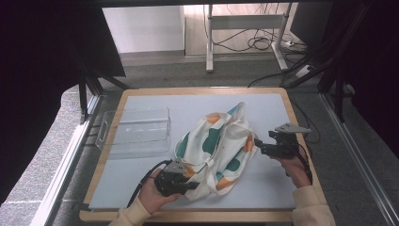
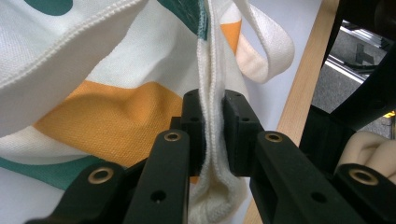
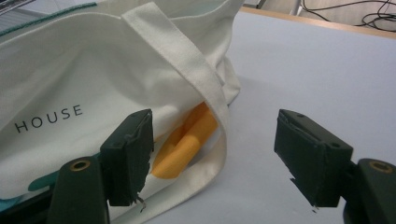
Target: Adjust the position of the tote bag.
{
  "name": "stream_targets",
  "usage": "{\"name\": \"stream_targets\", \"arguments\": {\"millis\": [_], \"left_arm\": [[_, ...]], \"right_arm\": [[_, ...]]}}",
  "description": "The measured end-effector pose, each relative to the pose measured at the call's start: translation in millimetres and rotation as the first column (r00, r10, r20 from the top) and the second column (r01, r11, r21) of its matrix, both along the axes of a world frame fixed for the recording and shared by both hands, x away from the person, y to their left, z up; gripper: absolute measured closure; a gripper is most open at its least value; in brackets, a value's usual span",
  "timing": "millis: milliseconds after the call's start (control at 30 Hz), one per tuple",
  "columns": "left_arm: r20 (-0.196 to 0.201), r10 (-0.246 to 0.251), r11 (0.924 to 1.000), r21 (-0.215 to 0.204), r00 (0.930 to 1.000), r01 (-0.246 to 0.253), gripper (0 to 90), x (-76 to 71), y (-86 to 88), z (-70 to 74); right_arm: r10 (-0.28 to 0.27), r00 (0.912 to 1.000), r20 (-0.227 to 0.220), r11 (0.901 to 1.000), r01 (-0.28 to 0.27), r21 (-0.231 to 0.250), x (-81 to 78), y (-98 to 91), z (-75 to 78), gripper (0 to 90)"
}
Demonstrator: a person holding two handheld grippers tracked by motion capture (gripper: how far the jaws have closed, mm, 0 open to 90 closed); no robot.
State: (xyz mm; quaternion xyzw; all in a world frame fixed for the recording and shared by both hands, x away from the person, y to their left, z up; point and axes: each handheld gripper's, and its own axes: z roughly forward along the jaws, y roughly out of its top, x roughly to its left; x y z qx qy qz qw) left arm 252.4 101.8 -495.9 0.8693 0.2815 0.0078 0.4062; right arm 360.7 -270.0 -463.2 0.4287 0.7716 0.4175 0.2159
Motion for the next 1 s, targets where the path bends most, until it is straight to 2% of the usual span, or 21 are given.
{"name": "stream_targets", "arguments": {"millis": [200, 367, 467, 667, 700, 800, 833, 1000], "left_arm": [[0.013, -0.003, 1.0000, -0.001, 0.9999, 0.003, 80.2, -1.0, 1.3, -1.0], [0.017, 0.005, 0.9999, -0.011, 0.9998, -0.005, 80.3, -2.6, 0.4, -1.0], [0.018, 0.005, 0.9999, -0.010, 0.9998, -0.005, 80.2, -2.7, 0.4, -0.9], [0.019, 0.002, 1.0000, -0.006, 0.9998, -0.002, 80.1, -2.5, 0.2, -0.6], [0.019, 0.002, 1.0000, -0.007, 0.9998, -0.002, 80.1, -2.5, 0.4, -0.5], [0.021, 0.004, 1.0000, -0.005, 0.9998, -0.003, 80.1, -3.0, -0.2, -0.8], [0.026, 0.003, 1.0000, 0.000, 0.9997, -0.003, 80.1, -3.6, -0.5, -0.9], [0.026, 0.005, 1.0000, -0.003, 0.9996, -0.005, 80.0, -3.5, 0.1, -0.7]], "right_arm": [[-0.024, 0.9997, 0.004, 0.9991, 0.024, 0.035, 6.1, 0.2, 14.3, 27.8], [-0.056, 0.9983, 0.018, 0.9982, 0.055, 0.022, 16.3, 6.4, 33.9, 27.3], [-0.054, 0.9985, 0.007, 0.9985, 0.054, 0.013, 24.8, 13.2, 41.0, 27.2], [-0.033, 0.9992, -0.023, 0.9994, 0.033, -0.002, 39.8, 28.4, 44.4, 25.8], [-0.028, 0.9991, -0.032, 0.9996, 0.028, -0.001, 46.5, 35.1, 44.6, 25.0], [-0.031, 0.9986, -0.044, 0.9995, 0.031, 0.008, 53.2, 39.1, 44.2, 24.5], [-0.042, 0.9975, -0.056, 0.9987, 0.044, 0.024, 63.2, 43.2, 43.9, 24.5], [-0.054, 0.9954, -0.078, 0.9974, 0.058, 0.043, 80.8, 49.4, 45.4, 24.5]]}}
